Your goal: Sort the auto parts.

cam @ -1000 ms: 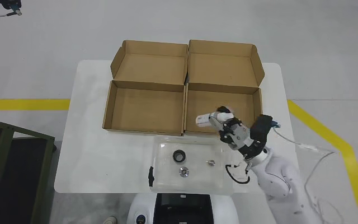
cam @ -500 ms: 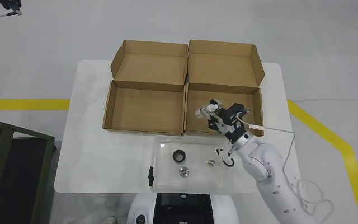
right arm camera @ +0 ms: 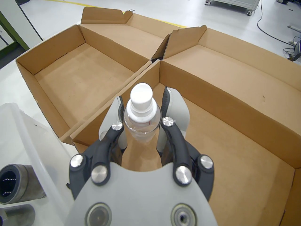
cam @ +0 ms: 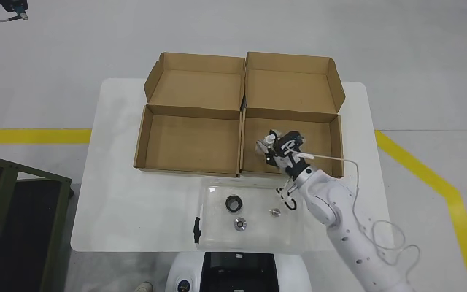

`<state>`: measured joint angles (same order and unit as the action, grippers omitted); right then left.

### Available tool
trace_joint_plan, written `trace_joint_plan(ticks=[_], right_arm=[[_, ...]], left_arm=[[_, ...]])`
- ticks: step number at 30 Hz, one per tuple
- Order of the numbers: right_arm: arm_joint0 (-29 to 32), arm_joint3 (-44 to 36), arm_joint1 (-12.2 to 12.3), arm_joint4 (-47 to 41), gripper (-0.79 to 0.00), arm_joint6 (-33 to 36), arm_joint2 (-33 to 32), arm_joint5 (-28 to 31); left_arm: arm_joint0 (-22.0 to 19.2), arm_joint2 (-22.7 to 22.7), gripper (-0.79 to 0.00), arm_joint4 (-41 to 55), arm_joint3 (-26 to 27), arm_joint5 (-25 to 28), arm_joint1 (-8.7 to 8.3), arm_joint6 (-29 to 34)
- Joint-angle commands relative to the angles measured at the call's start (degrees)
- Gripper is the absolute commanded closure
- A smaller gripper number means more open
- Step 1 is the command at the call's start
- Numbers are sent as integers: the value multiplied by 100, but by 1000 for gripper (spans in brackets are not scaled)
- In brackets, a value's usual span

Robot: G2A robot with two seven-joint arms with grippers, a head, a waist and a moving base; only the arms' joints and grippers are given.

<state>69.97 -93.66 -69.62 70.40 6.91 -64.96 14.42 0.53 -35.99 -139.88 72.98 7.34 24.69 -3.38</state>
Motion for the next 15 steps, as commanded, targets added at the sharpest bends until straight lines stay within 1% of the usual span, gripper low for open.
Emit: trace_joint_plan(ticks=[1, 2, 6, 9, 10, 11, 12, 13, 15], right_arm=[[-20, 50, -9, 19, 0, 37, 25, -14], [-32, 68, -12, 51, -92, 69, 42, -11], [-68, 127, -29, 112, -188, 132, 105, -4], [-71, 148, -41, 152, -243, 158, 145, -27], [-73, 158, -45, 162, -283, 160, 152, -35], [-76, 164, -48, 172, -342, 165, 156, -41], [-80, 164, -48, 222, -588, 175, 152, -62], [-80, 135, -45, 311, -785, 177, 145, -77], [-48, 29, -37, 423, -785, 174, 117, -84]], left_arm=[[0, 0, -785, 0, 0, 0, 0, 0], [0, 0, -785, 0, 0, 0, 0, 0], [0, 0, -785, 0, 0, 0, 0, 0], [0, 0, -785, 0, 0, 0, 0, 0], [0, 0, -785, 0, 0, 0, 0, 0], [0, 0, -785, 0, 0, 0, 0, 0], [0, 0, -785, 0, 0, 0, 0, 0], [0, 0, -785, 0, 0, 0, 0, 0], [0, 0, -785, 0, 0, 0, 0, 0]])
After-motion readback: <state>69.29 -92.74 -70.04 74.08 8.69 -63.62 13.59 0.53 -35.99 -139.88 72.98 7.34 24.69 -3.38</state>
